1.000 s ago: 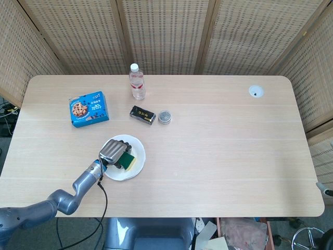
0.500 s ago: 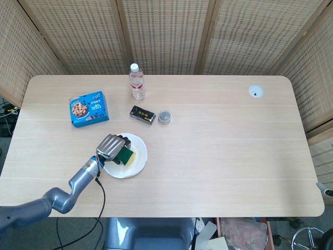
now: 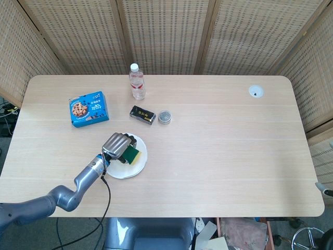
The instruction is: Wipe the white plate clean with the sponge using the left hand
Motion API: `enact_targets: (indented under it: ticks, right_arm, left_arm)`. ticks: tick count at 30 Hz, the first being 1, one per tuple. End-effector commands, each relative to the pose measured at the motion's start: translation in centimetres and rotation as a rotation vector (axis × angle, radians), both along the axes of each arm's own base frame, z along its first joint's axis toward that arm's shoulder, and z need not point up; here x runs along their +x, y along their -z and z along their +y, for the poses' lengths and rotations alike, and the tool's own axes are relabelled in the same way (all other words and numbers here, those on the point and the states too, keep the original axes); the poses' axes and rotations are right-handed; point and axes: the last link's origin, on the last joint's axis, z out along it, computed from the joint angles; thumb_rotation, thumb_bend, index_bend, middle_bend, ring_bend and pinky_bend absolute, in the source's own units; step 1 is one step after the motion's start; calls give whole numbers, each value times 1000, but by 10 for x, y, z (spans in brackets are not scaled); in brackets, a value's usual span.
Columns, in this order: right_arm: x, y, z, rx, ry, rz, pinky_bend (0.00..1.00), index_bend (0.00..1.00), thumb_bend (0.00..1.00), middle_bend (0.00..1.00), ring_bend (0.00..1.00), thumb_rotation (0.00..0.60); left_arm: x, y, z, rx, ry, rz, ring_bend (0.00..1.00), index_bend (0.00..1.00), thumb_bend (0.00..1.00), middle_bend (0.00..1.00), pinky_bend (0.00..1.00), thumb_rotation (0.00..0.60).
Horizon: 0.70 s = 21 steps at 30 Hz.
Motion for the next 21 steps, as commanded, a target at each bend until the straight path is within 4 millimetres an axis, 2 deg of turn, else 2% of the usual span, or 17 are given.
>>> enact_targets:
  ticks: [1, 11, 21]
  right_arm:
    - [0, -1, 0, -3, 2, -1, 0, 0, 0, 0, 0, 600]
    - [0, -2, 1, -3, -1, -3, 0, 0, 0, 0, 0, 600]
    - [0, -1, 1, -1, 0, -1, 0, 0, 0, 0, 0, 600]
  left_arm:
    - [-3, 10, -3, -12, -13, 14, 368, 661, 151, 411, 448, 600]
    - [-13, 21, -7, -41, -130, -70, 368, 696, 186, 420, 450, 600]
    - [-21, 34, -11, -60, -132, -54, 369, 707, 205, 425, 452, 600]
